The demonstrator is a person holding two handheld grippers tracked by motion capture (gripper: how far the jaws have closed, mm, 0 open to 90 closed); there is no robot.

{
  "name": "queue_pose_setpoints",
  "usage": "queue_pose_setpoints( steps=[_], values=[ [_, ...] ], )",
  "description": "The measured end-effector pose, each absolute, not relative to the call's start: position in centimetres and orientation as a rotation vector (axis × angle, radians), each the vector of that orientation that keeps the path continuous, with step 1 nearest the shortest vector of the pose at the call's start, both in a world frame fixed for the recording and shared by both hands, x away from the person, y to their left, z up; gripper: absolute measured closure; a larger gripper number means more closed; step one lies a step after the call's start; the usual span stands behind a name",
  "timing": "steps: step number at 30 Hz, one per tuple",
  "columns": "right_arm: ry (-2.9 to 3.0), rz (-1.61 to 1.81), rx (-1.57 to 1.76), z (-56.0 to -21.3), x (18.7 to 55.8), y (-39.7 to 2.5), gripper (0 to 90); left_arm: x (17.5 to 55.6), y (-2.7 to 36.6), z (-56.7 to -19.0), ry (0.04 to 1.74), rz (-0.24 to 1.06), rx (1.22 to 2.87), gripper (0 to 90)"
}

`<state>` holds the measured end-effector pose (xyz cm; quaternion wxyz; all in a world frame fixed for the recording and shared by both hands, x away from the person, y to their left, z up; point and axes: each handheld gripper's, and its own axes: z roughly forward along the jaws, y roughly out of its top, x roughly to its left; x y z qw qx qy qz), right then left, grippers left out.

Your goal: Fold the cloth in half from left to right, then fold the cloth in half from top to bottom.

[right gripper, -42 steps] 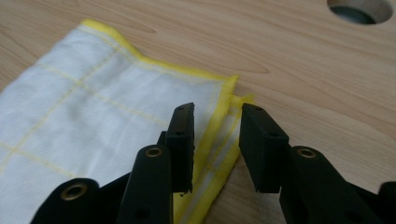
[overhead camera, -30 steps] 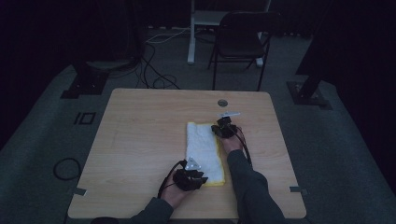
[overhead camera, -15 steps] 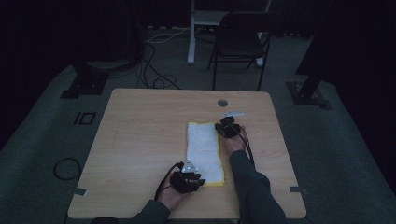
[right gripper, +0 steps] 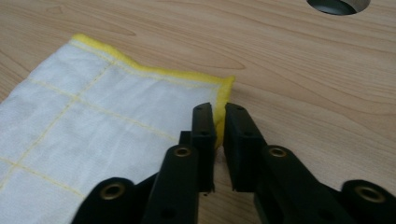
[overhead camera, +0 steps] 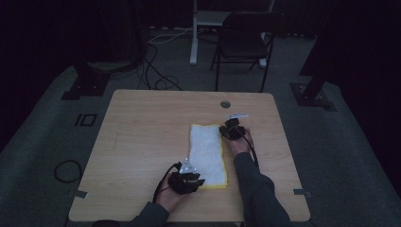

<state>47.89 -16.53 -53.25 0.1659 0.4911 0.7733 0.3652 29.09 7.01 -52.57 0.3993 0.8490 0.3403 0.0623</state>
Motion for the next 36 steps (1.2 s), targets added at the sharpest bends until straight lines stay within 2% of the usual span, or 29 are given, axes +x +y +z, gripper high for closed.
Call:
queue_pose_setpoints(
  steps=[6, 11, 28, 36],
  values=[
    [2.19, 1.075, 1.411, -53.2, 48.0, -16.7, 70.8, 30.7, 8.3, -51.8, 0.905, 0.226, 2.106, 65.1],
    [2.181, 1.092, 1.422, -53.1, 48.1, -16.6, 65.7, 32.6, 9.3, -51.4, 0.951, 0.281, 2.066, 62.9],
    [2.176, 1.101, 1.432, -53.0, 48.7, -16.3, 60.5, 39.8, 11.0, -50.9, 1.058, 0.36, 1.932, 56.1],
    [2.17, 1.106, 1.475, -53.3, 49.0, -16.9, 59.8, 42.8, 10.1, -51.5, 1.111, 0.305, 1.892, 55.0]
  ],
)
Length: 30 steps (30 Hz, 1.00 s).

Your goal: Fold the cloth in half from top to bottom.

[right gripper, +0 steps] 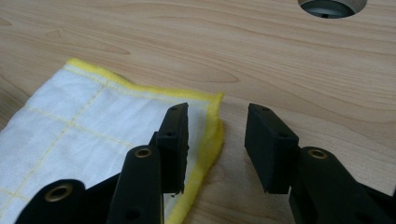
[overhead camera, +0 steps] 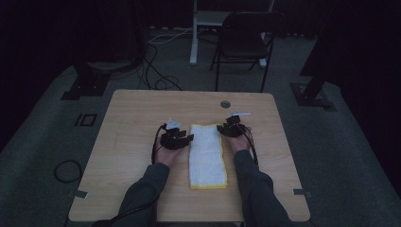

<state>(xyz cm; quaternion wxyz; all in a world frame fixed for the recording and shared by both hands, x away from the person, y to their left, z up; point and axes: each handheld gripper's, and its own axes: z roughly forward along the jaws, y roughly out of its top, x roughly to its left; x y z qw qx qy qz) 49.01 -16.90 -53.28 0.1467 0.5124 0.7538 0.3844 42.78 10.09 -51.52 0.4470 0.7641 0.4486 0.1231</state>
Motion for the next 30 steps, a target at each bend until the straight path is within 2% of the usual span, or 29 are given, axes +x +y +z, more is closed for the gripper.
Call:
queue_pose_setpoints(
  steps=[9, 19, 30],
  values=[
    [2.173, 1.126, 1.486, -53.5, 49.2, -16.9, 58.8, 45.7, 9.2, -53.2, 1.215, 0.301, 1.893, 53.2],
    [2.178, 1.1, 1.493, -53.8, 49.7, -16.8, 57.3, 47.2, 8.8, -53.9, 1.306, 0.32, 1.888, 52.0],
    [2.212, 1.036, 1.442, -53.8, 50.1, -16.0, 56.7, 47.6, 8.1, -54.1, 1.295, 0.358, 1.934, 53.0]
  ],
)
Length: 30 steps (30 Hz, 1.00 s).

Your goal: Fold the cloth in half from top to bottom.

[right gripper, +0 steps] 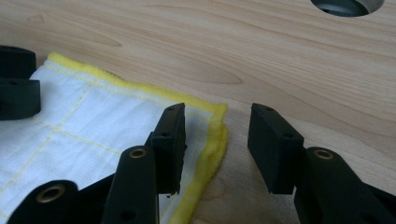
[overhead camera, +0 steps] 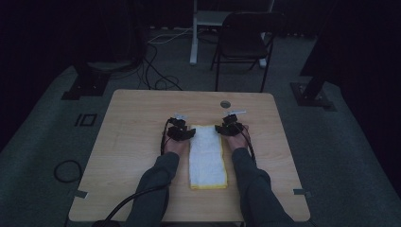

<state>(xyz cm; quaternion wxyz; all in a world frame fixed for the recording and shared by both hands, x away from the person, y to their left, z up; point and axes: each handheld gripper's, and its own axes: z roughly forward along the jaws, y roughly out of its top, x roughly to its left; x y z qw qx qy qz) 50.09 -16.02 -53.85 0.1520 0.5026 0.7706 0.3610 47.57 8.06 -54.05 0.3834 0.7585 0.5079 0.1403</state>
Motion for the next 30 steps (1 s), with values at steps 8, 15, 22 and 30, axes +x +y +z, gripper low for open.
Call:
queue_pose_setpoints(
  steps=[8, 15, 22, 30],
  values=[
    [2.236, 0.993, 1.397, -53.7, 49.9, -15.5, 62.1, 47.5, 7.5, -53.9, 1.254, 0.425, 2.007, 55.5],
    [2.276, 1.028, 1.398, -53.7, 49.9, -15.4, 81.5, 47.4, 6.9, -53.8, 1.248, 0.41, 2.026, 69.4],
    [2.259, 1.098, 1.472, -53.9, 50.0, -15.9, 86.5, 47.4, 6.2, -53.5, 1.24, 0.413, 2.062, 85.6],
    [2.242, 1.096, 1.441, -53.1, 49.6, -16.1, 86.8, 47.3, 6.3, -52.9, 1.211, 0.427, 2.043, 86.2]
  ],
)
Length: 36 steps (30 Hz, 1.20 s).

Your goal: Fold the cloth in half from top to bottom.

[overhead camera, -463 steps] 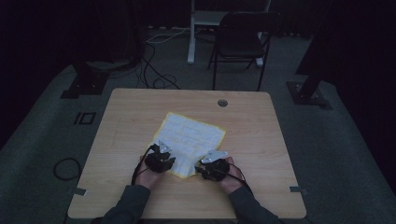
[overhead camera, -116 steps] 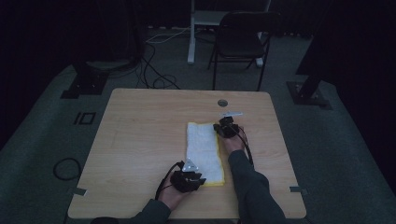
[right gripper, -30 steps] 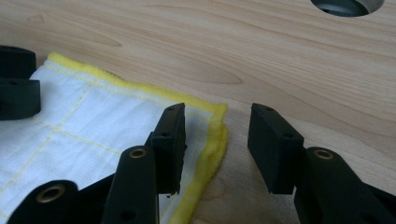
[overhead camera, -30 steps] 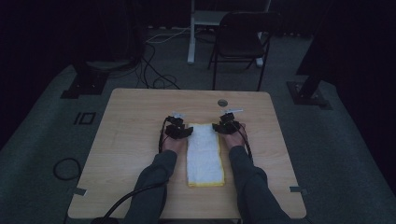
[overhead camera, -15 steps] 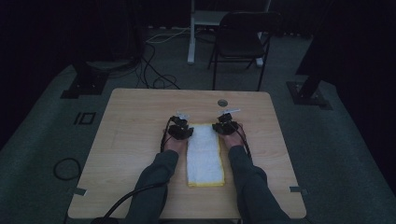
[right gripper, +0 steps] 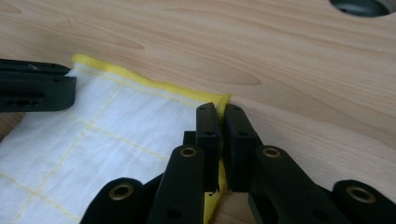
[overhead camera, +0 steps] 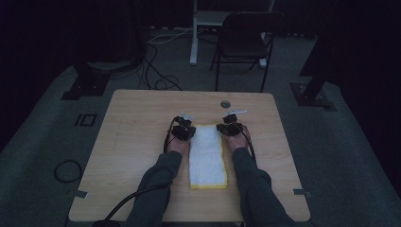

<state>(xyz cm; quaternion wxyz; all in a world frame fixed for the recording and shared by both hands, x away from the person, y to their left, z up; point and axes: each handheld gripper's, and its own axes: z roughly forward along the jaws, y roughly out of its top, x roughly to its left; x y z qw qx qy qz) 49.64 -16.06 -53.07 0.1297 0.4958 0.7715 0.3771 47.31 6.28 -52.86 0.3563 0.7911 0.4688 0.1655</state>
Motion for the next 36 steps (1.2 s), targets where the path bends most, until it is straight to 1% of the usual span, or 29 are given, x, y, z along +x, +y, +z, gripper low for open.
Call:
queue_pose_setpoints(
  steps=[8, 19, 24, 36],
  values=[
    [2.192, 1.16, 1.421, -51.6, 49.3, -16.8, 86.8, 47.3, 6.4, -50.8, 1.139, 0.442, 2.007, 86.3],
    [2.162, 1.277, 1.383, -49.5, 48.1, -17.5, 86.9, 46.5, 7.2, -49.0, 1.104, 0.435, 1.976, 85.9],
    [2.16, 1.28, 1.338, -48.8, 47.3, -17.5, 86.9, 45.5, 7.3, -48.0, 1.064, 0.437, 1.97, 86.0],
    [2.153, 1.309, 1.258, -47.6, 45.4, -17.7, 87.0, 43.5, 7.9, -47.1, 1.028, 0.426, 1.928, 86.0]
  ],
)
